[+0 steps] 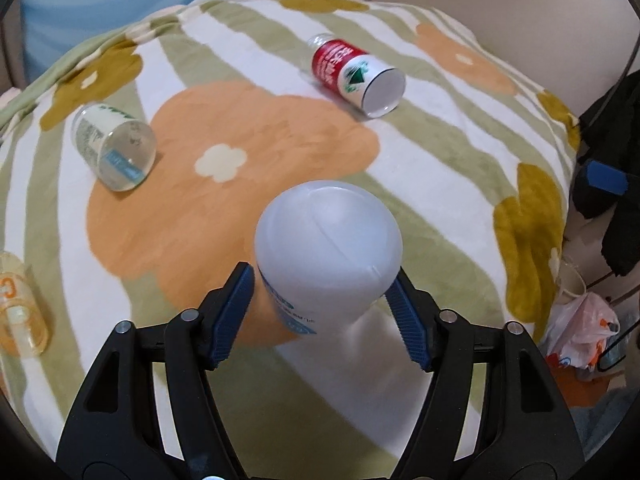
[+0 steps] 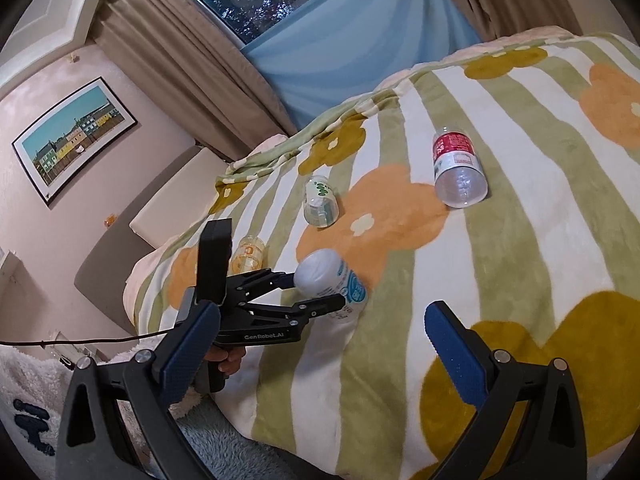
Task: Flip cup upside down
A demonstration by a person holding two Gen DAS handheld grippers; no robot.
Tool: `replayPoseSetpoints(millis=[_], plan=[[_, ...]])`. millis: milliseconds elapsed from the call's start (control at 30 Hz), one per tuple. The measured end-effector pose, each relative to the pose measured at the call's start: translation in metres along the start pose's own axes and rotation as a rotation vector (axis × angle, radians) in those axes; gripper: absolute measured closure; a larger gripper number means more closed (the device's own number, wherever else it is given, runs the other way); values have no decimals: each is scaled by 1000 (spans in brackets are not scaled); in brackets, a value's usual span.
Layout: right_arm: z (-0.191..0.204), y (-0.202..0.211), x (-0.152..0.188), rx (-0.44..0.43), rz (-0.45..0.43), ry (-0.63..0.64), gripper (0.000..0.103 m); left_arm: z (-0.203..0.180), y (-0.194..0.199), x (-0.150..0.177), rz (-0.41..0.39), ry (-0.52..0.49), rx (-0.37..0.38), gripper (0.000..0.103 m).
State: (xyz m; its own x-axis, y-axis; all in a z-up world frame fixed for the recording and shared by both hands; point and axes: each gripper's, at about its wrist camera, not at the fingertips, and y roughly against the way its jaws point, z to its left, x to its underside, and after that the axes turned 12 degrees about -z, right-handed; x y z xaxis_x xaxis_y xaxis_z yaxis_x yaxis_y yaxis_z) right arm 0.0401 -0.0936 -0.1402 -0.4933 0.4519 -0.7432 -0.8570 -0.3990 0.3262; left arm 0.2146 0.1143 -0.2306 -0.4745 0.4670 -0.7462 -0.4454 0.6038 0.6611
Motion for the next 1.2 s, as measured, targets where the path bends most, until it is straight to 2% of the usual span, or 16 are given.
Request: replayPoseSetpoints(millis=[33,100,200,333,500,633,733,800,900,1033,1200], plan=[[1,-1,0,-3,1,1,0,1,1,0,3,-1,-13,17],[2,-2,0,-2,1,4,0,1,7,-1,-10,-8,-26,6],[5,-4,0,14,9,20,0,-1,17,-4,-15,-27,-25,6],[11,-9,-1,87,31,59,0,-1,36,-5,-19,-32,-48,6],[23,-10,-11,177,31,115,0,5,89,-13,-110,29,-89,6],[51,1,-32,230,-44,235,0,7,149,-30,-248,96,-168,6],[81,13,-49,259,-139,336,0,3,202,-41,-377,138,-272,5],[101,20,-58,280,-202,395,1,-2,229,-42,-446,158,-337,1],[127,28,-64,311,-281,456,1,-13,271,-39,-546,189,-436,0],[146,32,-62,369,-340,487,1,-23,300,-26,-605,213,-507,0],[162,32,-47,406,-388,539,1,-35,313,-6,-644,225,-562,0]])
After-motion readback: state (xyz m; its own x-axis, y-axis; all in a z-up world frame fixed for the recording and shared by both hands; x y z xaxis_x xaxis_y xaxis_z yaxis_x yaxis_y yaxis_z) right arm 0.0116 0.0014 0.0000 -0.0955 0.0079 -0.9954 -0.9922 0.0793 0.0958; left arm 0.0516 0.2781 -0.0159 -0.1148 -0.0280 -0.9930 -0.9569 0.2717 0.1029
